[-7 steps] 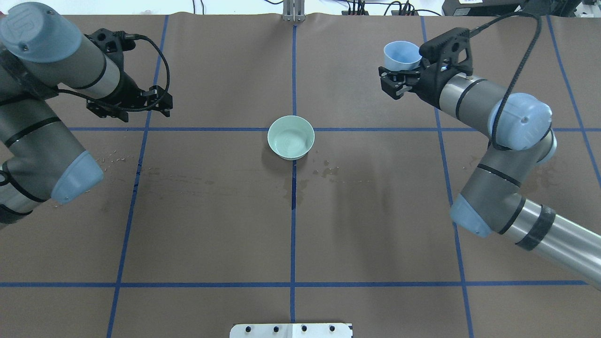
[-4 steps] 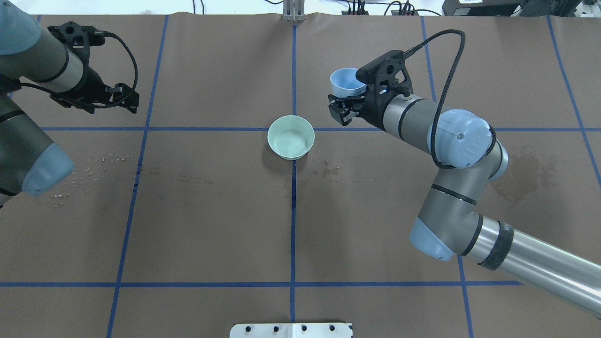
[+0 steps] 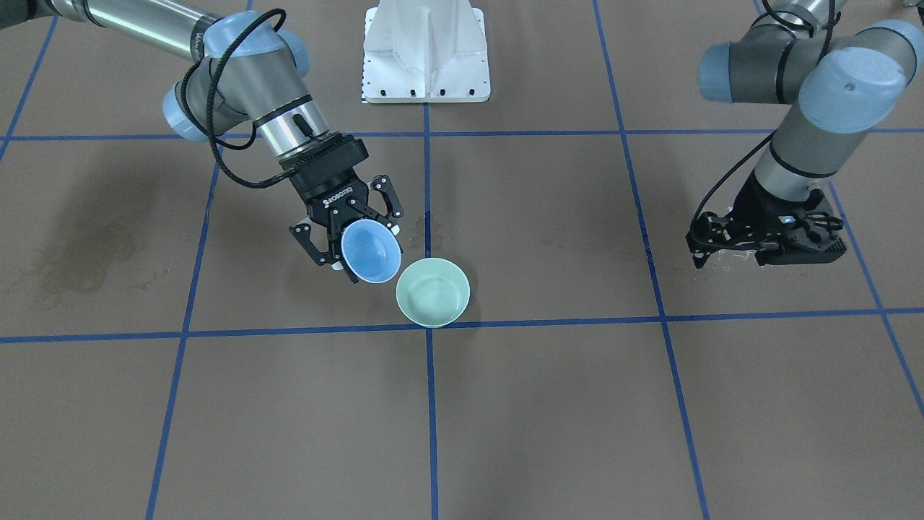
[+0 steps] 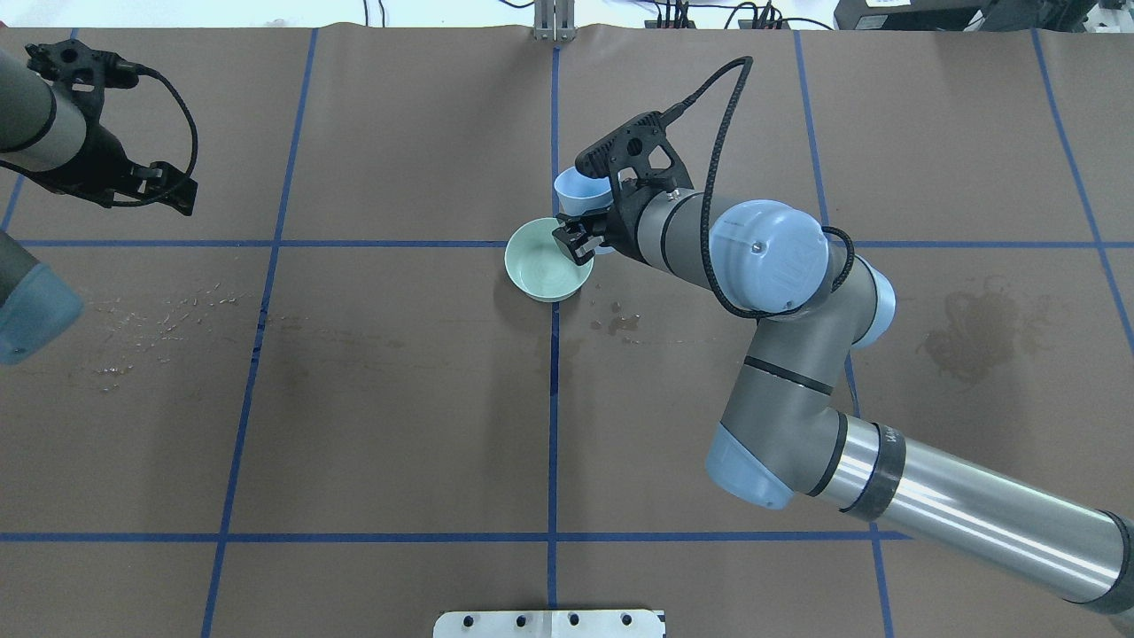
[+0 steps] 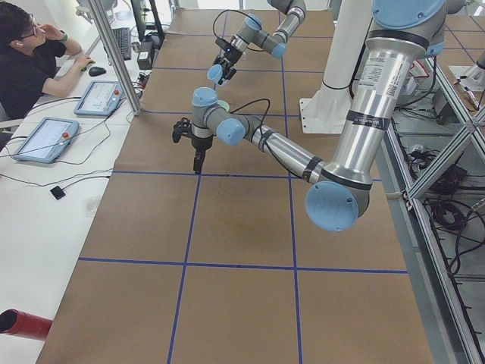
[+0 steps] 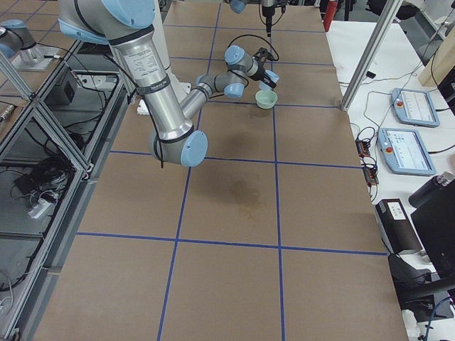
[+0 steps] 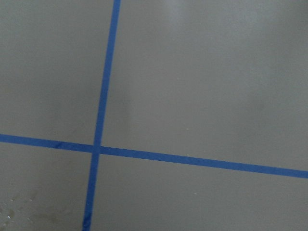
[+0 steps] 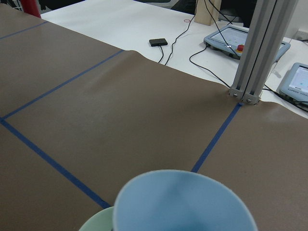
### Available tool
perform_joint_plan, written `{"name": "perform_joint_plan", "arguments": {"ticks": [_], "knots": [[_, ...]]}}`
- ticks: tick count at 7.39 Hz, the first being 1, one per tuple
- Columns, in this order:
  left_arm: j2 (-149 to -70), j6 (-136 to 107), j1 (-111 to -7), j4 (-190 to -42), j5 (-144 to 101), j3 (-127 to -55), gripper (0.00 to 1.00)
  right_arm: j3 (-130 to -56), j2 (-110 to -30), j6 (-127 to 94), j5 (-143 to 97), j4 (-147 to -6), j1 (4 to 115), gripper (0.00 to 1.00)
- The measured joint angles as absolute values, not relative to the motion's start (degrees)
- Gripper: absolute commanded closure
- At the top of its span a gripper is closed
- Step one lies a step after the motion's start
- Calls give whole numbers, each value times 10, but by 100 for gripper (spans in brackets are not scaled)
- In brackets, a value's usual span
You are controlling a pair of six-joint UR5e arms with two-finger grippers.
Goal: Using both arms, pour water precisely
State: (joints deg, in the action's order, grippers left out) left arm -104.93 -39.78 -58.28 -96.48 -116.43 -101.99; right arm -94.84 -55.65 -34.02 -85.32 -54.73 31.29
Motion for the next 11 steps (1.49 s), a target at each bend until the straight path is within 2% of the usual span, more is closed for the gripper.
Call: {"name": "perform_joint_plan", "arguments": {"ticks": [5, 11], "knots": [[-1036, -376, -594, -967, -1165, -1020, 0, -940, -523, -267, -942, -736, 313, 100], [-1033, -375, -597, -966, -1165, -1020, 0, -835, -395, -231, -978, -910, 316, 100]]}}
